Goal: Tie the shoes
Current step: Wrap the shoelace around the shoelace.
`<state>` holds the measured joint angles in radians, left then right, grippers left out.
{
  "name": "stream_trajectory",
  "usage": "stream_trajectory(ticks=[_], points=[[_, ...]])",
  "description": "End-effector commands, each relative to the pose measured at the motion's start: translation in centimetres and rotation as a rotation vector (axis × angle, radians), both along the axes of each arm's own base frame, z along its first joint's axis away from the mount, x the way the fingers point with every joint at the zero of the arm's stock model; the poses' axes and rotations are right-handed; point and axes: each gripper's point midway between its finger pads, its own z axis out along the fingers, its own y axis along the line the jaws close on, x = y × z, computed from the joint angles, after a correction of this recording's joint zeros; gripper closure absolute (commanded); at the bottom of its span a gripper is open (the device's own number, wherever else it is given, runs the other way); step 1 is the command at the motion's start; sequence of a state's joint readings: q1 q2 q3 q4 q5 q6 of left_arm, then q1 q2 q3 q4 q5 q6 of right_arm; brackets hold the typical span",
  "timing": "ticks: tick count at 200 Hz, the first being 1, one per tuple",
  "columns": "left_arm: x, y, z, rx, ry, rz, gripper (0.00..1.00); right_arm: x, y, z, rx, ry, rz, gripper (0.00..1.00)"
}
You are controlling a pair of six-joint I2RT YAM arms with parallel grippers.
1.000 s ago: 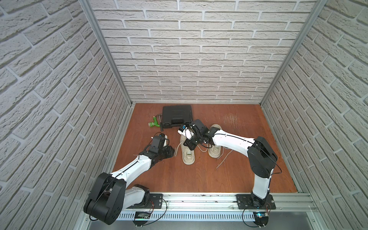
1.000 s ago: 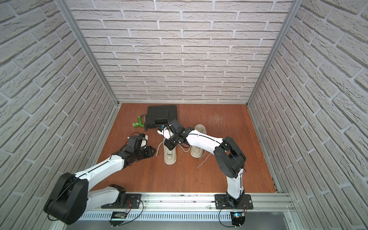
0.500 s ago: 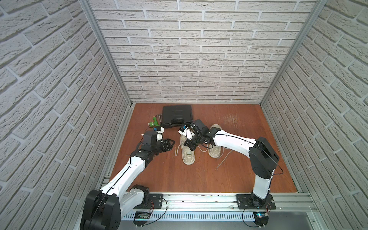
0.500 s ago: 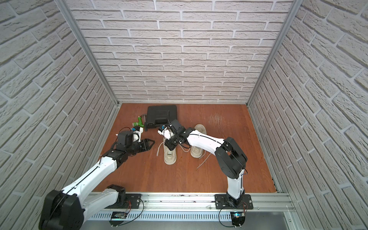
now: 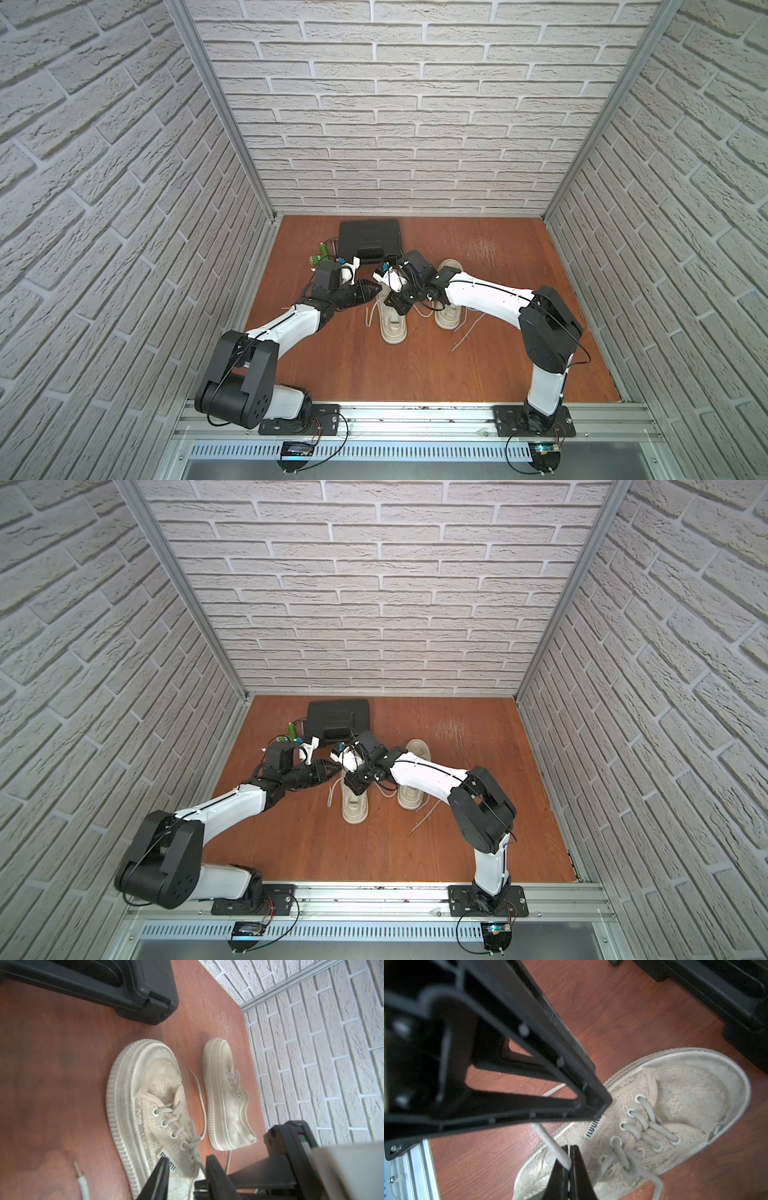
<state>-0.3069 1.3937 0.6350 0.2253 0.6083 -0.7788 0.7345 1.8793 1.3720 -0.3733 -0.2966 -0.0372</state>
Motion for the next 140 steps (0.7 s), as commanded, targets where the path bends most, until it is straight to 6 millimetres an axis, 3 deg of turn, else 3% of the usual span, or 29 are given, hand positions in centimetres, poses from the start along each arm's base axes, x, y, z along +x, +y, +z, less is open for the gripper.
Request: stream_trajectory(ticks=[1, 57, 140], points=[[0.9, -1.4, 2.1, -0.064, -0.074, -0.031, 0.65, 0.3, 0.0, 2.2, 0.048, -0.041, -0.01, 0.97], [-0.3, -1.7, 0.8, -0.07, -0.042, -0.025, 0.65, 0.7, -0.1, 2.2, 0.049, -0.039, -0.031, 0.97], [-1.7, -2.5, 0.5, -0.084, -0.031, -0.044, 0.7, 1.1, -0.4, 2.1, 0.055, -0.031, -0.058, 0.97]])
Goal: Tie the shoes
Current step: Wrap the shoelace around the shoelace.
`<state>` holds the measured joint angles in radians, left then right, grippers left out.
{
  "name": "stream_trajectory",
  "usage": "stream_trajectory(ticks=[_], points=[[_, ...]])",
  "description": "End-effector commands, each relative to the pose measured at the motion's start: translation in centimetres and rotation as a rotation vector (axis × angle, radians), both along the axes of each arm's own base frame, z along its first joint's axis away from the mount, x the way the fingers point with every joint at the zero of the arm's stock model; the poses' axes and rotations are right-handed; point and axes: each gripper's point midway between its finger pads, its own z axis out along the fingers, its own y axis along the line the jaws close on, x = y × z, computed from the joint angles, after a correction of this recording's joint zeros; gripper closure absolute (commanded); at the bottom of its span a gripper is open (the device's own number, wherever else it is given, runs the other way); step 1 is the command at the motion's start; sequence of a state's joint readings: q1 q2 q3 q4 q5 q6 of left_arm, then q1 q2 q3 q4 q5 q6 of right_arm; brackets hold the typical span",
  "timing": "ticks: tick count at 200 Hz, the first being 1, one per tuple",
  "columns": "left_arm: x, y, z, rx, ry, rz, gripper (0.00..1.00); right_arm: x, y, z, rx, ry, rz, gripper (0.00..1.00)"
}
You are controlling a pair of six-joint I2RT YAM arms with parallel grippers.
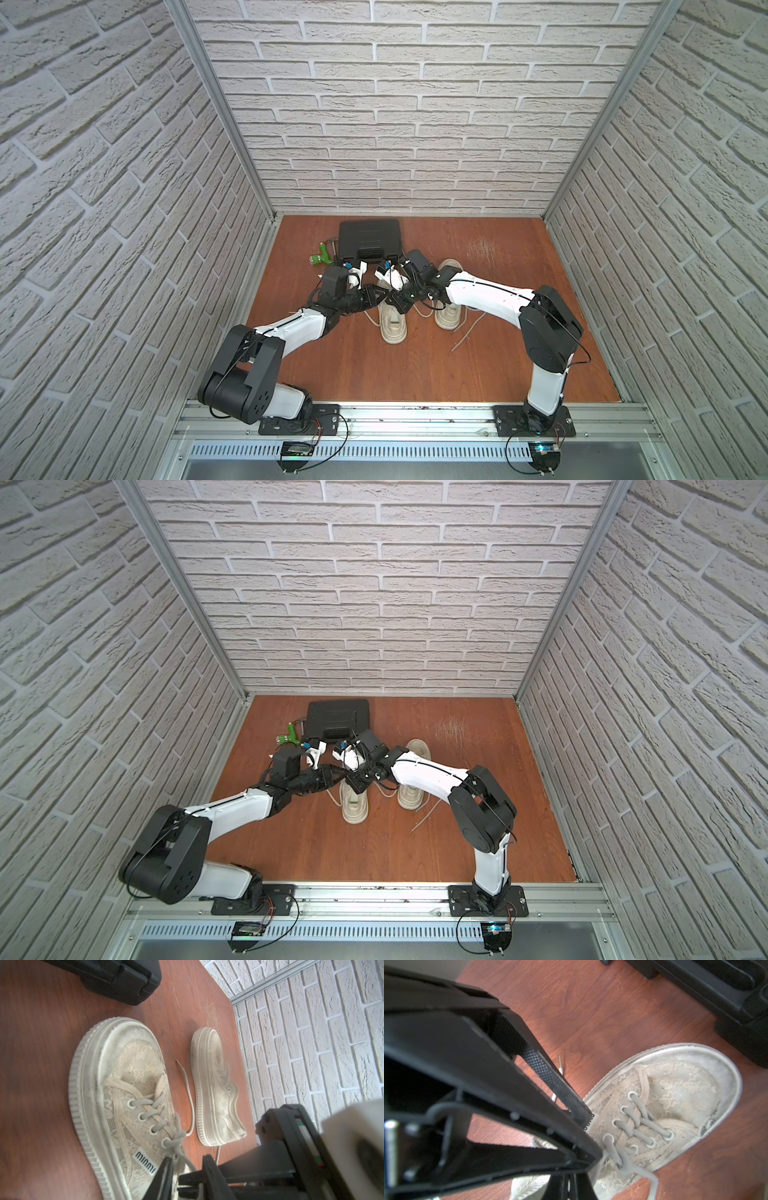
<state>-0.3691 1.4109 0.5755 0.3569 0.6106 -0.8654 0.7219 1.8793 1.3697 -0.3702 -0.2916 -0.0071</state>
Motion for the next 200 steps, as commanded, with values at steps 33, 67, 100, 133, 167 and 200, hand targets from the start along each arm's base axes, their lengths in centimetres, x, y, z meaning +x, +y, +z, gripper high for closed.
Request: stream_trajectory(ticks=[33, 67, 100, 133, 167, 200], points=[[-0.9, -0.6, 0.9, -0.029, -0.041, -0.026, 0.69, 0.7, 0.0, 2.2, 0.053, -0.045, -0.02, 0.98], [-0.9, -0.6, 0.9, -0.031, -0.04, -0.022, 0.69, 0.7, 0.0, 2.3, 0.053, -0.046, -0.023, 0.97], [-0.9, -0.9, 1.0, -0.039, -0.04, -0.034, 0.74, 0.7, 0.0, 2.3, 0.058, -0.045, -0.025, 0.97], [-1.0, -1.1, 1.1, -0.04, -0.043, -0.043, 0.86, 0.8, -0.1, 2.2, 0.052, -0.042, -0.033, 0.95], [-0.9, -1.1, 1.0, -0.035, -0.047, -0.045, 0.98, 0.7, -1.1, 2.6, 0.017, -0.039, -0.063, 0.84], [-0.7, -0.8, 0.8, -0.02, -0.052, -0.03, 1.0, -0.1, -4.1, 3.0, -0.079, -0.042, -0.13, 0.61]])
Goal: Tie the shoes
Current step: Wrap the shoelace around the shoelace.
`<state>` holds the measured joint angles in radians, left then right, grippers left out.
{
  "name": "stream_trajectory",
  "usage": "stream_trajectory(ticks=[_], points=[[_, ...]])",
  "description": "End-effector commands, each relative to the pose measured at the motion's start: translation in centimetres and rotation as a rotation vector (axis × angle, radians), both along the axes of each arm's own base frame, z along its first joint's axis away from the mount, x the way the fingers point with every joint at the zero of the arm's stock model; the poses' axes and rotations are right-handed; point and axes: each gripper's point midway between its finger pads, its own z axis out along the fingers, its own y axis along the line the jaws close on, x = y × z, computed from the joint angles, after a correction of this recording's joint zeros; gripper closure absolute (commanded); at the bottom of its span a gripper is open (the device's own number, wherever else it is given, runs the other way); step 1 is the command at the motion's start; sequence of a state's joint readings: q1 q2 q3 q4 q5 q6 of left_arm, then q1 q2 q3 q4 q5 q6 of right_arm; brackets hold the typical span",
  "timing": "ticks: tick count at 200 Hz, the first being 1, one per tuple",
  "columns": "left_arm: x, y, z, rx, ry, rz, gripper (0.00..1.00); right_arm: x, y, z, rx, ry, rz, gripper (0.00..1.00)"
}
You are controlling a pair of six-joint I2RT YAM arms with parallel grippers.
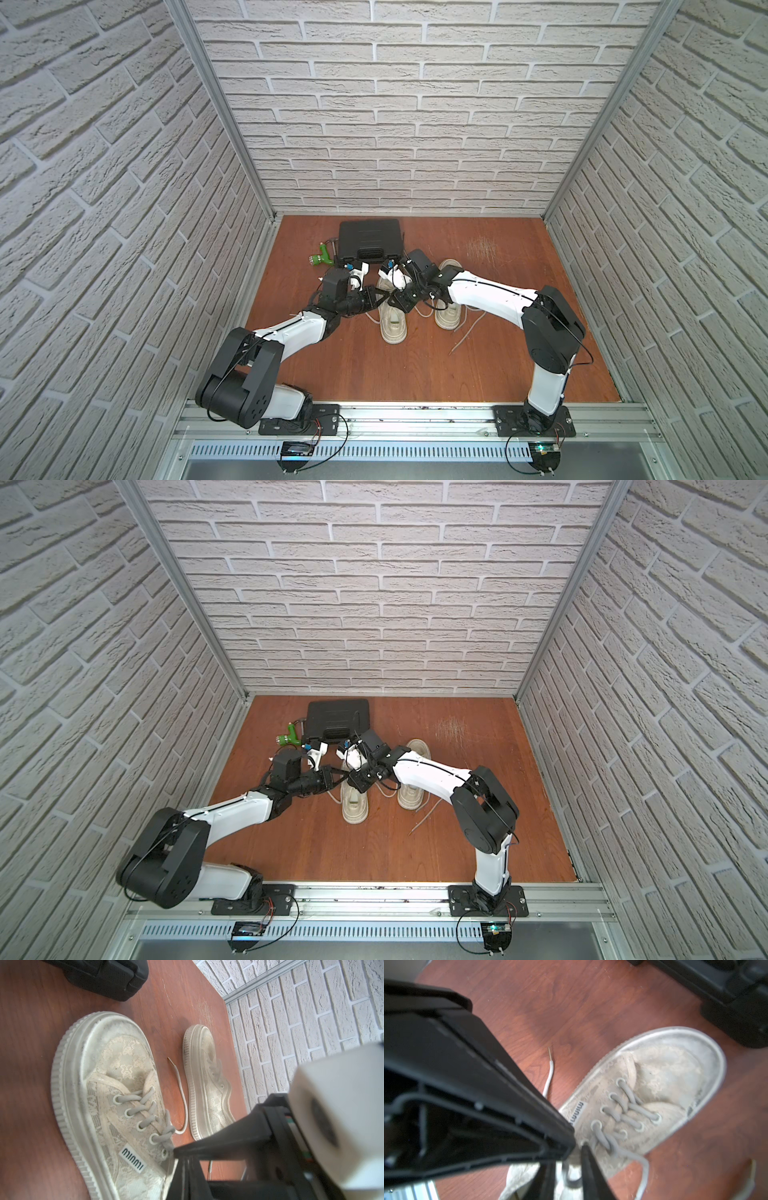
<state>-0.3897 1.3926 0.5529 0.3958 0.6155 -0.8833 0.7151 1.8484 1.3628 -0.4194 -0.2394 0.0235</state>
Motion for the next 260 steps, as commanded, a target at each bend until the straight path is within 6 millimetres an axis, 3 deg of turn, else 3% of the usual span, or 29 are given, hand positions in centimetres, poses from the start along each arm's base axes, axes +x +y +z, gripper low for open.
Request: stream_trajectory(ticks=[1, 36, 55, 136, 141, 233, 260], points=[[0.0, -0.2, 0.2, 0.003, -0.034, -0.011, 1.0, -0.1, -2.7, 2.8, -0.042, -0.051, -0.072, 0.6], [0.2, 0.2, 0.0, 0.03, -0.053, 0.007, 1.0, 0.2, -8.8, 2.2, -0.217, -0.043, -0.283, 0.52], [0.4, 0.4, 0.0, 0.043, -0.064, 0.014, 1.0, 0.6, -10.4, 1.4, -0.294, -0.028, -0.369, 0.52], [0.2, 1.0, -0.1, 0.08, -0.08, 0.024, 1.0, 6.3, -10.8, -1.8, -0.373, 0.019, -0.516, 0.56], [0.2, 1.0, -0.1, 0.08, -0.081, 0.024, 1.0, 6.4, -11.0, -3.2, -0.389, 0.043, -0.521, 0.56], [0.4, 0.8, 0.1, 0.081, -0.085, 0.016, 1.0, 7.3, -11.9, -8.1, -0.419, 0.148, -0.542, 0.57], [0.4, 0.8, 0.2, 0.08, -0.093, 0.012, 1.0, 7.0, -11.8, -9.5, -0.438, 0.181, -0.535, 0.69]])
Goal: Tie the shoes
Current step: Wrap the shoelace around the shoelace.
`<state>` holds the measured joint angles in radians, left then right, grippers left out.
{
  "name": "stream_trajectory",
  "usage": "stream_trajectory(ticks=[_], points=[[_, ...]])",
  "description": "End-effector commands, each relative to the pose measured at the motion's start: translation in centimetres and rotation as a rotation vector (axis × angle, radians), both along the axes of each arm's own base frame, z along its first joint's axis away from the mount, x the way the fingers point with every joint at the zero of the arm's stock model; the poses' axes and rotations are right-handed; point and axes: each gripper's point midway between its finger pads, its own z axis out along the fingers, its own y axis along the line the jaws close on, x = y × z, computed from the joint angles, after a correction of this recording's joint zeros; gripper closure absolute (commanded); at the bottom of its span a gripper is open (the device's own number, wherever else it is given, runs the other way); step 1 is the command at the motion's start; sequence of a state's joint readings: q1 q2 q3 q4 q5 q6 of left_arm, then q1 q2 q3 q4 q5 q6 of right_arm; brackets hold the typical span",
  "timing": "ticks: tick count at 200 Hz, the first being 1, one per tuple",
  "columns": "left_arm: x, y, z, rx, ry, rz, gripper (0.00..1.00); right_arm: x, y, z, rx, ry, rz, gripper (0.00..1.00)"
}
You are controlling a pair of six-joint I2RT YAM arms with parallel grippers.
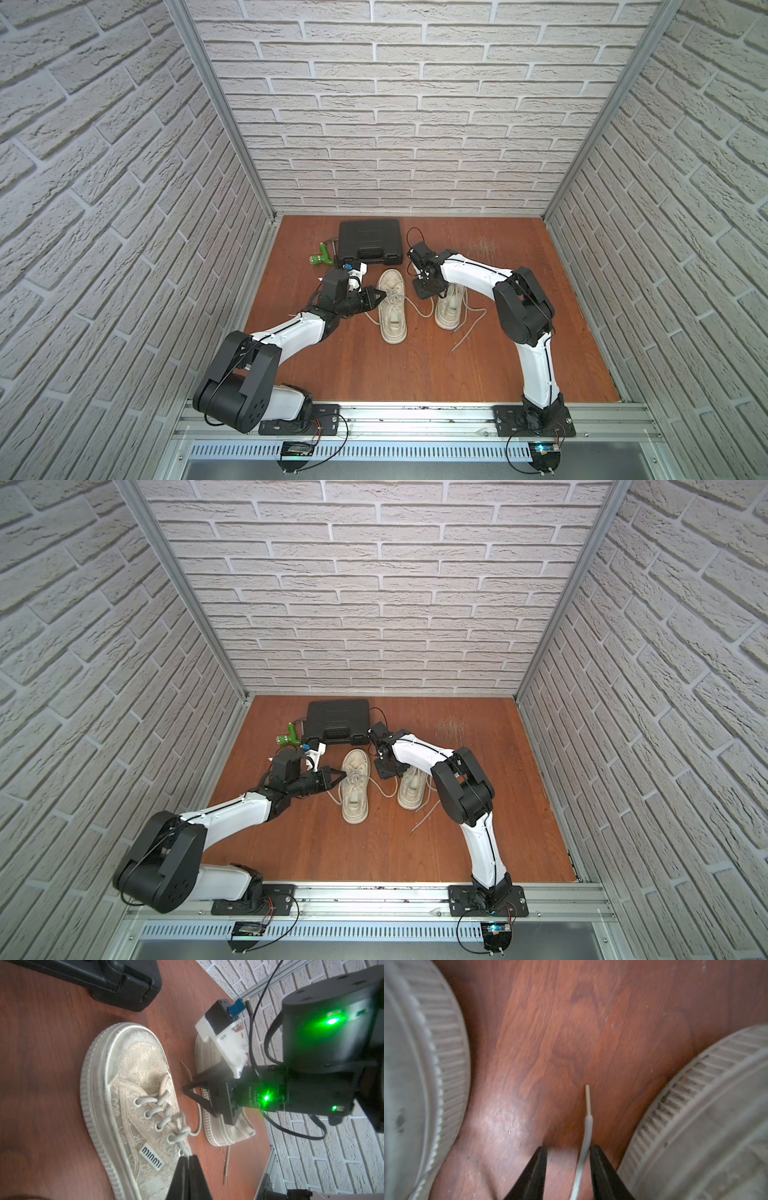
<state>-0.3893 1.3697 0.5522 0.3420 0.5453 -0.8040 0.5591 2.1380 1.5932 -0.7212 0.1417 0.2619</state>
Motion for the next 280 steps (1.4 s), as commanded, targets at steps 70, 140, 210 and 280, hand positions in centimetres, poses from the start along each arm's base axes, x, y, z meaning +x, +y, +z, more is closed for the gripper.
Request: stream_trajectory(ticks=[70, 140, 210, 280], points=[[0.4, -0.7, 1.3, -0.021, -0.127, -0.05, 1.0, 0.3, 0.8, 5.5, 0.071, -0.093, 0.022, 0.97], [0.6, -1.7, 2.5, -0.036, -0.375, -0.145, 1.0, -0.8, 11.5, 20.7, 0.627, -0.258, 0.189, 0.97], [0.2, -1.7, 2.3, -0.045, -0.418, -0.154, 1.0, 2.6, 20.1, 22.7, 0.82, -0.28, 0.145, 0.97], [0.1, -1.5, 2.7, -0.046, -0.424, -0.148, 1.0, 3.5, 17.8, 22.8, 0.688, -0.386, 0.201, 0.42]])
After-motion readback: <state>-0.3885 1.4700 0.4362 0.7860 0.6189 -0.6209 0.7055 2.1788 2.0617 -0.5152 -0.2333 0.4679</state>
